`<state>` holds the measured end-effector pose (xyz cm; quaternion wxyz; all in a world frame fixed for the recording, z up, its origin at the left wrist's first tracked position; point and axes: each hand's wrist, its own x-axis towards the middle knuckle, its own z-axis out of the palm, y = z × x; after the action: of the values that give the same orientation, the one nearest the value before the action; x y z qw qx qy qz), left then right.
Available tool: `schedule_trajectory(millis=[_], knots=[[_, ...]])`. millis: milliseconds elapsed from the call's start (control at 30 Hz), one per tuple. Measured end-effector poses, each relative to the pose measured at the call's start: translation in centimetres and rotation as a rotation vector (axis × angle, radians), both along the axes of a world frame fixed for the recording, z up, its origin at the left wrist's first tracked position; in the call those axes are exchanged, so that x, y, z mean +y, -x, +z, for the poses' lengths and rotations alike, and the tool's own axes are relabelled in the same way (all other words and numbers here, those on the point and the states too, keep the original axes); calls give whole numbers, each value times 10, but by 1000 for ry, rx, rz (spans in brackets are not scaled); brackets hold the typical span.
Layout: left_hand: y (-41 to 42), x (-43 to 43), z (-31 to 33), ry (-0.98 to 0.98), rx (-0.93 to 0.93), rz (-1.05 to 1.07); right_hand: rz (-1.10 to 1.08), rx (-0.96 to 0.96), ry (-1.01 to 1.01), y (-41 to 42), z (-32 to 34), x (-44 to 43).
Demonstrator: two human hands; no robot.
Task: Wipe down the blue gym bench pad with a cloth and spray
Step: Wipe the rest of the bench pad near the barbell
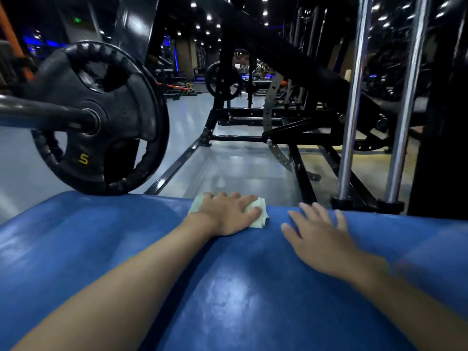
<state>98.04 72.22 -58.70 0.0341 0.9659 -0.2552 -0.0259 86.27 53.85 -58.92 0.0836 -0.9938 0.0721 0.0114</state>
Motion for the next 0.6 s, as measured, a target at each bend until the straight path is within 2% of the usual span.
schedule_trajectory(millis=[100,233,467,600], knots=[[-14,44,0,-25,-21,95,102,-1,21,-14,-2,48],[-30,89,1,-57,-37,196,82,33,22,-29,1,68],[-34,104,2,-21,-20,368,72,66,21,-38,3,89],[-32,112,2,-11,-7,365,100,75,22,-34,8,100]])
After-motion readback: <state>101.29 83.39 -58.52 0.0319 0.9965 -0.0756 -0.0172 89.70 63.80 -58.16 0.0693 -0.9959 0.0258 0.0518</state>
